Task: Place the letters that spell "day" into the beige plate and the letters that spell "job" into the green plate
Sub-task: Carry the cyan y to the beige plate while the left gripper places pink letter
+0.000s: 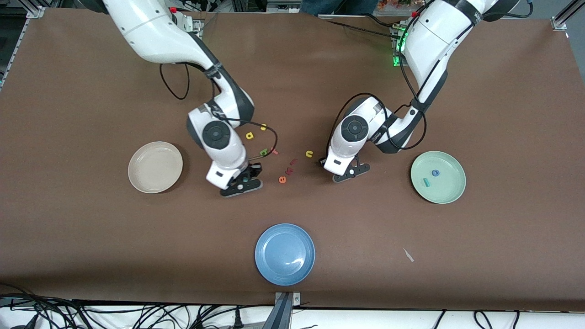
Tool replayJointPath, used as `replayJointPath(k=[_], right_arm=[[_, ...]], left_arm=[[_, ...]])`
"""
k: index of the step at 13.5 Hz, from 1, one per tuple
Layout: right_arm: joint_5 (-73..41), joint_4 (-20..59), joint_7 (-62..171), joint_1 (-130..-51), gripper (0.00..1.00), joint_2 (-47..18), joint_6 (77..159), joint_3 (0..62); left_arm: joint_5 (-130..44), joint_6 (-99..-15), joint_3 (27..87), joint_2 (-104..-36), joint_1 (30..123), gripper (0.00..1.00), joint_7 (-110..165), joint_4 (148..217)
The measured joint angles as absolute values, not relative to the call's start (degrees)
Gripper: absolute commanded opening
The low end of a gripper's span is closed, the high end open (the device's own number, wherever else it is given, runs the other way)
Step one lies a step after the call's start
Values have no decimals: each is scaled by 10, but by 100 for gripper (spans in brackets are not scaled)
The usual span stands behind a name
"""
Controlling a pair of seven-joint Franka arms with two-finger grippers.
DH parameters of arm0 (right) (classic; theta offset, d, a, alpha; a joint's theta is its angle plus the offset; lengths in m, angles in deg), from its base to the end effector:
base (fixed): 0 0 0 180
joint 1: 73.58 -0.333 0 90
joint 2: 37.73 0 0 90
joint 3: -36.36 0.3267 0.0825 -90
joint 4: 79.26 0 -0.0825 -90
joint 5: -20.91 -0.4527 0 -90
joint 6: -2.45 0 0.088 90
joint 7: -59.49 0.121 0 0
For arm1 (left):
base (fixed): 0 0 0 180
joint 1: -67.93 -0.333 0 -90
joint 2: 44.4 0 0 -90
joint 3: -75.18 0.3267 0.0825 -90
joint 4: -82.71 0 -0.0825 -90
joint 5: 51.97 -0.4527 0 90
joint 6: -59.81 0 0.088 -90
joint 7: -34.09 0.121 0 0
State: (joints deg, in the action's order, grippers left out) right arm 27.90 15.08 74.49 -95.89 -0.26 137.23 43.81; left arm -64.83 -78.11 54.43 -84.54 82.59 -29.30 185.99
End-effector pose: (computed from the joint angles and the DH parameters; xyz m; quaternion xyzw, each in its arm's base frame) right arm 0.6581 0.3630 0.1889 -0.9874 -0.1554 -0.0293 0.0062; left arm 0.5714 -0.3963 0.1143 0.9798 0.1941 -0.0455 0.0131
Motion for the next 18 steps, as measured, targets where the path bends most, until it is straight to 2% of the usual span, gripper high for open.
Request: replayJointPath(k=[2,6,9,13,14,15,16,18], right_arm=[[278,217,678,-917,0,-61,1366,438],[278,381,555,-834,0,-197,1358,437],[278,458,484,-779,2,-254,1358,436],[278,488,437,-753,4,-267,1366,424],[278,490,434,-752,10,-267,1369,423],[278,491,434,-752,22,-266,1371,423],[278,491,434,-752,27,-265,1374,423],[278,491,434,-752,29,-262,1378,422]], left_arm=[[-648,-781,544,-845,826,12,-293,1860],[-649,-782,549,-844,815,13,-292,1851],[-650,-765,548,-824,781,13,-264,1835],[-650,-653,526,-772,692,13,-128,1820],[-650,-625,519,-761,659,13,-78,1820],[-649,-598,515,-753,626,13,-24,1820],[-649,-574,514,-747,596,13,31,1820],[-649,-546,513,-744,538,14,136,1823]])
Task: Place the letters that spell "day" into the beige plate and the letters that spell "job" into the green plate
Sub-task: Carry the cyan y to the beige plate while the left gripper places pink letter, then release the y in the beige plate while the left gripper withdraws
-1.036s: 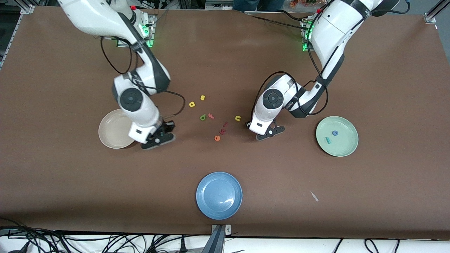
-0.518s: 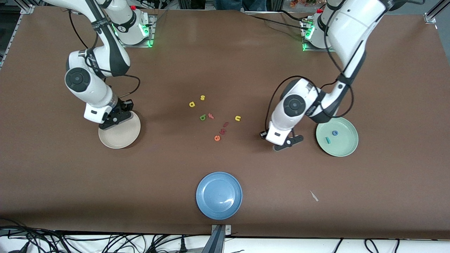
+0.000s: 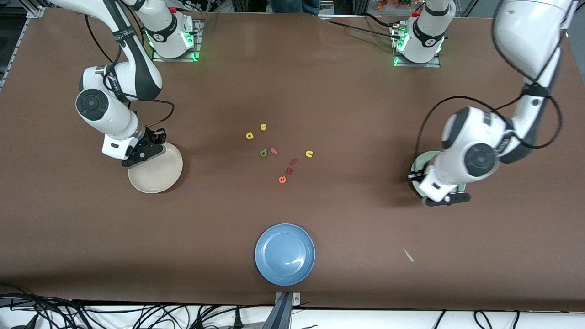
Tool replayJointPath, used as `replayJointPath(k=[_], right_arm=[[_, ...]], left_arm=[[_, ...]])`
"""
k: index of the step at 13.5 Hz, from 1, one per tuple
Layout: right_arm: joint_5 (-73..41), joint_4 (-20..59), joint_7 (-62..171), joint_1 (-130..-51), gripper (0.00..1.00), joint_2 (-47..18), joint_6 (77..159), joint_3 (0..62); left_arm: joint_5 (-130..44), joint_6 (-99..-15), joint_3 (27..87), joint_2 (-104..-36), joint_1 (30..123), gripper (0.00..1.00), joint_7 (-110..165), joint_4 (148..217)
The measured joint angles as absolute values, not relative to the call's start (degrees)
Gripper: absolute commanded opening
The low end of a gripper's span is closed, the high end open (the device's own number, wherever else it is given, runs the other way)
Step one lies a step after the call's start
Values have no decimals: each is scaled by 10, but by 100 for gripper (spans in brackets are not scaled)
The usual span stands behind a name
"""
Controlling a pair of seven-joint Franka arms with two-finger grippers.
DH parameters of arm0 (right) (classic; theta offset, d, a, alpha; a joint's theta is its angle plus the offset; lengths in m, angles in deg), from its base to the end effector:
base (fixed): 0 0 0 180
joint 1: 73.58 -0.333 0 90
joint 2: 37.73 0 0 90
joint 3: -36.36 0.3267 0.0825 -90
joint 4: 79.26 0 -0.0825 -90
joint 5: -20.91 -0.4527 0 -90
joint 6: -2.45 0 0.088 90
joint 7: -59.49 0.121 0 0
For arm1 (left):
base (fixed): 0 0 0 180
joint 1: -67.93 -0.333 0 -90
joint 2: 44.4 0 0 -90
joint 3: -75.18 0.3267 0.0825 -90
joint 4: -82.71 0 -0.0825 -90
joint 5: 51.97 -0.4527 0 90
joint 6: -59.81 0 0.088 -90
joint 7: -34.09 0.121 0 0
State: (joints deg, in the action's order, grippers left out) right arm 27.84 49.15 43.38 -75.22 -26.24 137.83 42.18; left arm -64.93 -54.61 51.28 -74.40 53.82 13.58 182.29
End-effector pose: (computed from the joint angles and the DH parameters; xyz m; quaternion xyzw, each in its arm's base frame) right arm 0.5744 0.0737 0.2167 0.9678 0.2469 -0.0406 0.0276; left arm 0.6895 -0.0864 0.2364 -0.9932 -0.0490 0.1039 0.0210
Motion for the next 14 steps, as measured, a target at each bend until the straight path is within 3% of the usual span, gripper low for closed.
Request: replayJointPath(k=[7,11,13,14], right_arm=[[278,492,434,-752,34,-260,1383,421],[263,491,486,-756,39,-247,1402,440],[262,491,557,-781,42,-236,1415,459],[262,488,595,-798,47,-231,1420,467]], left_arm=[[-649,-542,513,-769,405,15,312,1862],[-649,-564,512,-803,397,25,312,1863],[-649,-568,510,-809,400,98,310,1863],[-649,-569,510,-809,400,100,310,1862]])
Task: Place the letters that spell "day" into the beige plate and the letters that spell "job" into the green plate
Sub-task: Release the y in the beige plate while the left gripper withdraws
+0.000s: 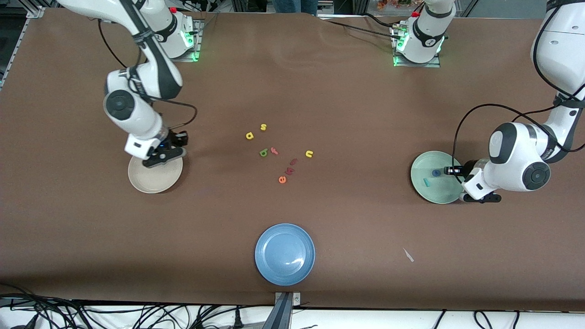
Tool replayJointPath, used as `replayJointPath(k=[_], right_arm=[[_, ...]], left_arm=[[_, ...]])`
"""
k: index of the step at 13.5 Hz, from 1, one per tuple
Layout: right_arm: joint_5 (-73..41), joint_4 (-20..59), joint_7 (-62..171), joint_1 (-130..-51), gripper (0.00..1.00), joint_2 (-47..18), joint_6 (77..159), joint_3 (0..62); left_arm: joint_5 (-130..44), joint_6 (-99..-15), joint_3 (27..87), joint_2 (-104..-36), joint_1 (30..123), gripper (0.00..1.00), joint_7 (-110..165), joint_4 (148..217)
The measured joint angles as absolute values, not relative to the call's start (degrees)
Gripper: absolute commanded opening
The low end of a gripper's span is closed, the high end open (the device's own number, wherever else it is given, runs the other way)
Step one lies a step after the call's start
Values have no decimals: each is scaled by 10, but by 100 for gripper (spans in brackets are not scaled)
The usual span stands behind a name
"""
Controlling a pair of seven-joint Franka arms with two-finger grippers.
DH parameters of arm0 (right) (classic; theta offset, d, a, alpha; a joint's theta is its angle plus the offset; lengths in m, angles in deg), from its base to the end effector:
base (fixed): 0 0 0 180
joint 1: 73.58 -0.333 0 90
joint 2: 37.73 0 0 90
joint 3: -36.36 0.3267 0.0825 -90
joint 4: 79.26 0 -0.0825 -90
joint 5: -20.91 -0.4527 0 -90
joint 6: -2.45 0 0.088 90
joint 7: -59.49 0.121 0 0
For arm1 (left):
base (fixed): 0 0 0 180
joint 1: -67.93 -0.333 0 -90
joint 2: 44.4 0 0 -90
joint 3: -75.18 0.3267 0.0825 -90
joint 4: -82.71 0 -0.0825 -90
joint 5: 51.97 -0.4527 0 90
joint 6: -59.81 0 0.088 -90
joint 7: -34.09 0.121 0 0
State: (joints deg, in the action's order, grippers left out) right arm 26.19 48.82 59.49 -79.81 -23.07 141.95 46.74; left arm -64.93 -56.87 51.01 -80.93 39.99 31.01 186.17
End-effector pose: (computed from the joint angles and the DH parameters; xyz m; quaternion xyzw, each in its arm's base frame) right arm 0.5590 0.1687 0.1945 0.9838 0.1775 -0.0243 0.0097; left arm 0.6565 0.0602 0.1384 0.9850 0.0064 -0.1684 0.0381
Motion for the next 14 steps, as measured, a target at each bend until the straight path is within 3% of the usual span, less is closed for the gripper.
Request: replayJointPath(k=[4,9,14], right_arm=[[260,444,768,-862,50,-200,1426,504],[260,365,935,-931,58,-133,1427,516],[260,314,1044,-967,60,-72,1455,518]], left_arm=[[-649,-537,497,-787,399,100,310,1820],[-649,-364,466,-743,406,100,308,1672],[-648,-357,449,-740,414,100,306,1612]])
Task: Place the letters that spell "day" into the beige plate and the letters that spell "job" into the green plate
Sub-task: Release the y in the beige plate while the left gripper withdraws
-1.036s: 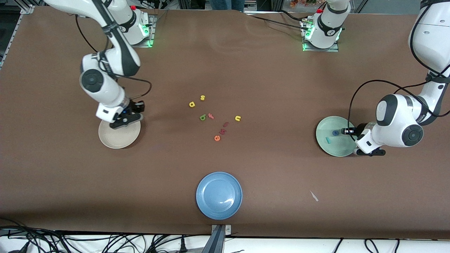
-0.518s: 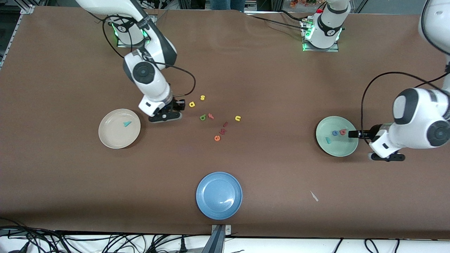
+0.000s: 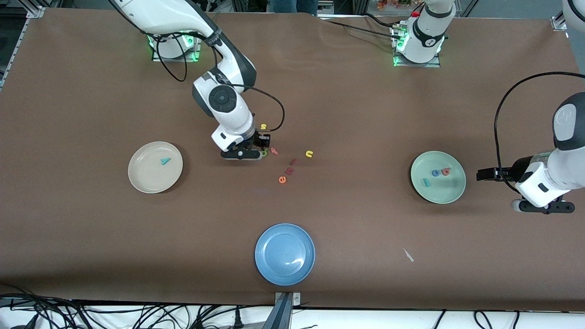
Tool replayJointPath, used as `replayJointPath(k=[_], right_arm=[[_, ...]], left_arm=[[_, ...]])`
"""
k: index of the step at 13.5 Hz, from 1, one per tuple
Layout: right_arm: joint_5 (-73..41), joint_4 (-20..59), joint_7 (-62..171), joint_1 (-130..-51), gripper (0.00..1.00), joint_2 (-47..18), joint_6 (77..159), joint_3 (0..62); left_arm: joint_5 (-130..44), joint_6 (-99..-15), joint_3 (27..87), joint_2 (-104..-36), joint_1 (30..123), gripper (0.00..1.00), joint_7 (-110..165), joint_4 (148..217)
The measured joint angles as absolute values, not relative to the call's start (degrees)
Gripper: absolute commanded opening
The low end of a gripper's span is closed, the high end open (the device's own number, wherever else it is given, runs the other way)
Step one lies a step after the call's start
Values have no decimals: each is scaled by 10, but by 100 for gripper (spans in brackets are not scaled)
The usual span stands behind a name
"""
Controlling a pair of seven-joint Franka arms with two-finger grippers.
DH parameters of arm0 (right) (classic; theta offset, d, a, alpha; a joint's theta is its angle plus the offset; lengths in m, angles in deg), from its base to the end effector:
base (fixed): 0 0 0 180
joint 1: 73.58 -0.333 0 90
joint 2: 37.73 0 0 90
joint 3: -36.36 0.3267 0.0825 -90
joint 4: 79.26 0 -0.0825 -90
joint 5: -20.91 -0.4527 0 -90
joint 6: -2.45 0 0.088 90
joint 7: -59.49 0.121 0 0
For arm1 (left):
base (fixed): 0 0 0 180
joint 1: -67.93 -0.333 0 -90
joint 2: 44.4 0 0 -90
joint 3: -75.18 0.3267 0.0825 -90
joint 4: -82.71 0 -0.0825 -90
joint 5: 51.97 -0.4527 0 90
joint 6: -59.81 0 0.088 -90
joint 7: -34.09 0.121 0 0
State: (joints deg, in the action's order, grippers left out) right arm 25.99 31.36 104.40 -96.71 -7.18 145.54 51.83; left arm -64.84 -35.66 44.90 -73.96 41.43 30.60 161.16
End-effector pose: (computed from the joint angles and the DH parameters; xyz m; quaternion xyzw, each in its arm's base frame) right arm 0.5329 0.4230 0.1659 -0.9980 0.0400 0.0059 0.0483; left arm 0.7456 0.0417 0.4165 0.9970 -0.0025 -0.0760 0.0121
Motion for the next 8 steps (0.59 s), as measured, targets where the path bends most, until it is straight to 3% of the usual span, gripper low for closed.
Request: replayJointPath(k=[8], right_arm=[[260,309,1099,-980,60,-25,1510,518]], left_arm=[[-648,-355,430,-731,416,100,305,1574]])
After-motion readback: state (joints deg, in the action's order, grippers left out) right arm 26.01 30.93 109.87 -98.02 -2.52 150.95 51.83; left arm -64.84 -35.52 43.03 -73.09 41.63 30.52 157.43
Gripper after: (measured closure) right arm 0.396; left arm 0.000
